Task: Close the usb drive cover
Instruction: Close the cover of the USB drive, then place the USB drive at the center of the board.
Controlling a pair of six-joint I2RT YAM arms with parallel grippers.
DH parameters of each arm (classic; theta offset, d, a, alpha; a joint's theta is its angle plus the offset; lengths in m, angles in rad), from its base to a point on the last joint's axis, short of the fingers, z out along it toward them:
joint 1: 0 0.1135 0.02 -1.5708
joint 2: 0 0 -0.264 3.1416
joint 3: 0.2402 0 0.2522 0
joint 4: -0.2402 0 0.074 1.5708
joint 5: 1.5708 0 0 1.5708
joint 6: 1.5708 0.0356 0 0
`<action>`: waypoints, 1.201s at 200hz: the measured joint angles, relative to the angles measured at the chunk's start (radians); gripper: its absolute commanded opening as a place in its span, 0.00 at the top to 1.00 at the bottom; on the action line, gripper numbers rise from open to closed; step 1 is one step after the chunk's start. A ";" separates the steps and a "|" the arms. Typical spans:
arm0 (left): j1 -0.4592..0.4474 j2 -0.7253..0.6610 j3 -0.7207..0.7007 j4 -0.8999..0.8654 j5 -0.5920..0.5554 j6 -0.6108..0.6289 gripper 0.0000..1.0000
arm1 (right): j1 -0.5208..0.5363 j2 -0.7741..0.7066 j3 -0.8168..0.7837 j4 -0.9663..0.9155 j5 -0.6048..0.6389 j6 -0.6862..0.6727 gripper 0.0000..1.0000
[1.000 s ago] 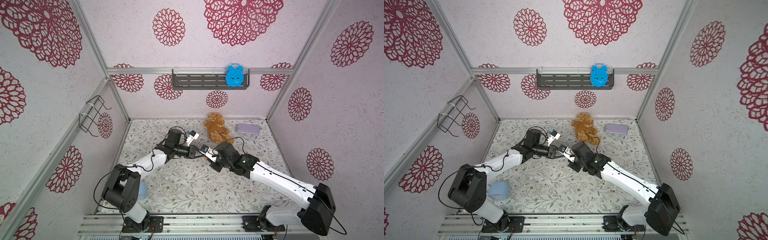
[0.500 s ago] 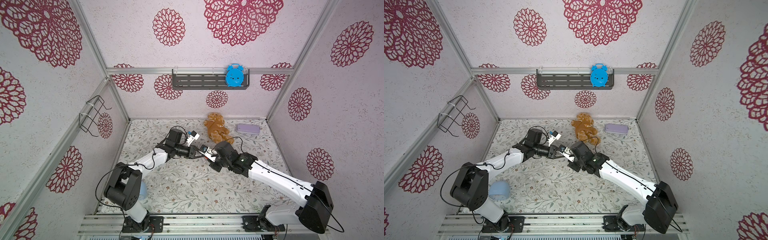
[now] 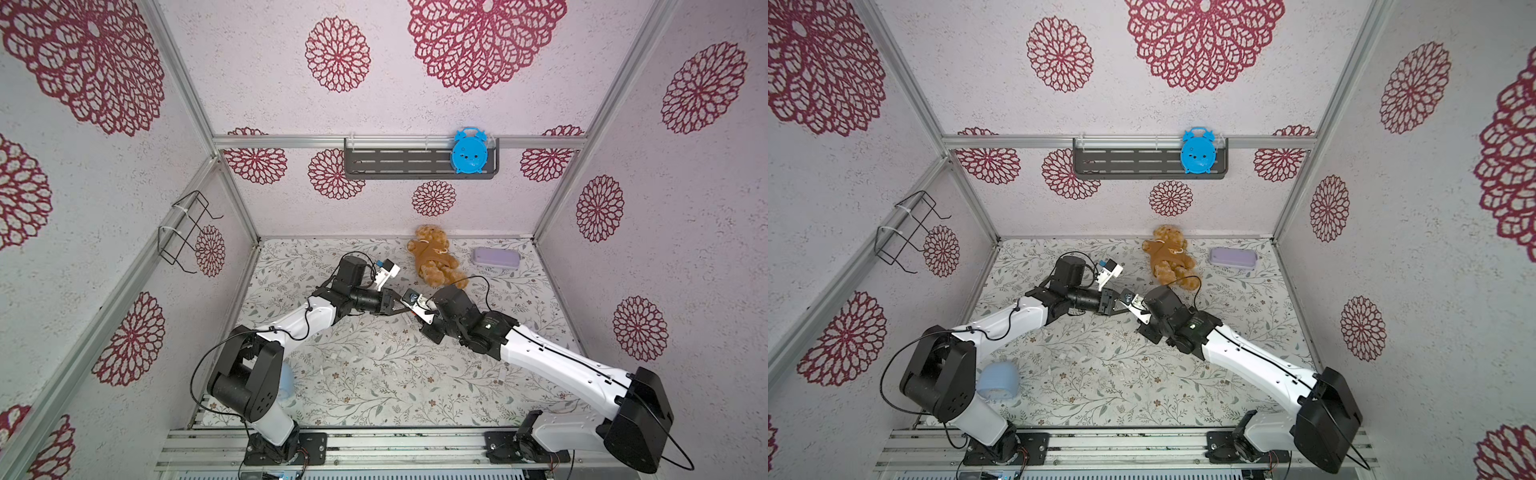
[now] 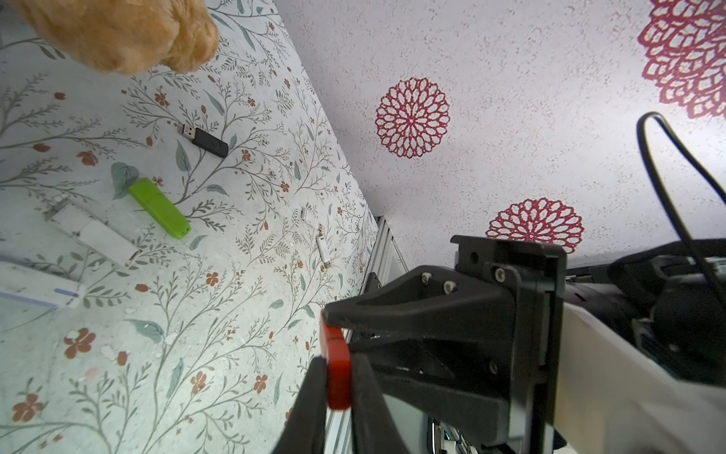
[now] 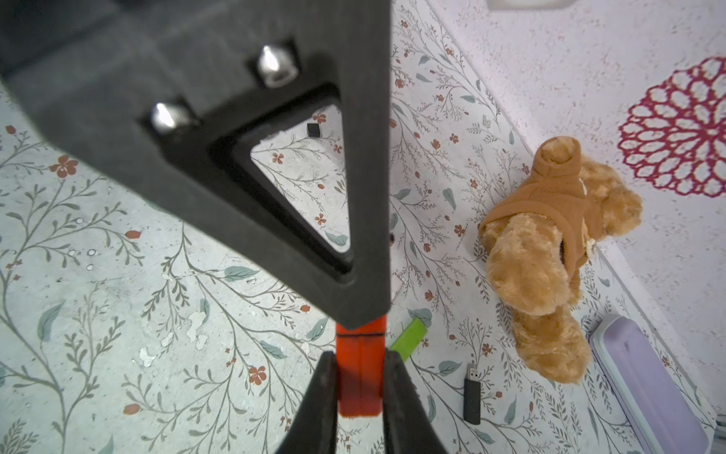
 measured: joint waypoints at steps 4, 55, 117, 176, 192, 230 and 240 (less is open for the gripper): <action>-0.001 -0.007 -0.001 0.001 -0.006 -0.001 0.71 | 0.000 -0.009 -0.010 0.015 0.000 0.005 0.81; -0.002 -0.128 -0.007 0.014 -0.082 -0.029 0.44 | 0.007 -0.164 -0.141 0.124 0.022 0.067 0.81; 0.017 -0.342 -0.129 0.024 -0.398 0.012 0.26 | -0.166 -0.116 -0.259 0.105 0.028 0.317 0.81; 0.030 -0.567 -0.258 0.019 -0.724 0.064 0.01 | -0.303 0.058 -0.259 0.048 -0.019 0.520 0.80; 0.033 -0.610 -0.291 0.018 -0.789 0.063 0.03 | -0.307 0.118 -0.239 0.035 -0.053 0.549 0.80; 0.043 -0.681 -0.354 0.018 -0.912 0.064 0.03 | -0.291 0.216 -0.182 0.030 -0.164 0.584 0.79; 0.047 -0.689 -0.362 0.019 -0.929 0.064 0.03 | -0.277 0.236 -0.163 0.019 -0.180 0.587 0.79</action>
